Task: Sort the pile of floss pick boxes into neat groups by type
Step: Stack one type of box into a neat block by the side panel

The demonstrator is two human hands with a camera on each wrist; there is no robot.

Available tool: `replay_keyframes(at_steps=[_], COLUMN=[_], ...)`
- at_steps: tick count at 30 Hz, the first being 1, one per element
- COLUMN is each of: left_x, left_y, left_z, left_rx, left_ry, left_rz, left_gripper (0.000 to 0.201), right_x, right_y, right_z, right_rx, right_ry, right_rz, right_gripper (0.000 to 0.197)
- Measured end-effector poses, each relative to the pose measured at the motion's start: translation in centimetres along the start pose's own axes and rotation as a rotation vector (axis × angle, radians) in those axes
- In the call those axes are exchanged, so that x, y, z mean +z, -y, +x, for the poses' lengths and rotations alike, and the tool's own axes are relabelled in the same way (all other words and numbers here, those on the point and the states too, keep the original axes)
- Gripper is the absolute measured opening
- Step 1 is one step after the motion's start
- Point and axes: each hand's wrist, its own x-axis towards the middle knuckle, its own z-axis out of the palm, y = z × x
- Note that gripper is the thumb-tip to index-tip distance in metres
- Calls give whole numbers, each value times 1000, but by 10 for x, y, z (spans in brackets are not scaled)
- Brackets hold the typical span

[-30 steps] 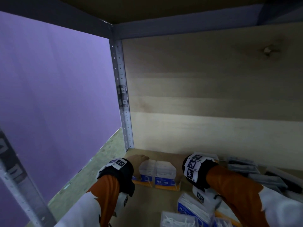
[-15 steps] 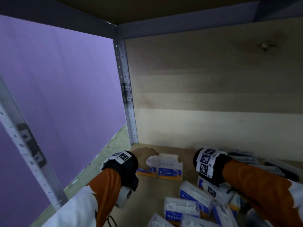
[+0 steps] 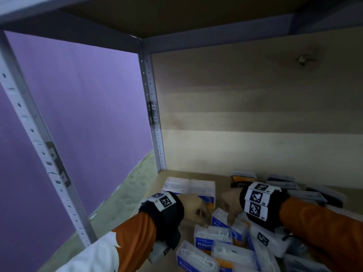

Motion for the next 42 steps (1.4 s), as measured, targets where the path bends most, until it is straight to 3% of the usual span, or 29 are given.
replay_keyframes(at_steps=[4,8,18,23,25,29,42], left_x=[7,7,4,3,4,2,1], left_y=[-8,-13,-11,7,15,31,71], left_z=[0,-4,-13,-25,-31,-41,-51], left_rx=[-14,-6,-24,-91,-119,-203,-386], left_ry=[39,85,81,75,62,54,-37], left_rz=[-19,-4,55,75,70,97,165], left_gripper=[43,49,49,45,44,45,47], right_x=[2,3,5,8,8,8,-14], right_y=[7,14,18,20,21,24,45], right_z=[-7,-17,-24,-25,-25,-20,10], right_rx=[31,35,67,70,95,112,66], right_ry=[14,11,-30,-51,-48,-58,-117], right_rz=[-32,-51,-75,-65,-87,-130,-140], right_gripper=[31,47,44,42,30,45,46])
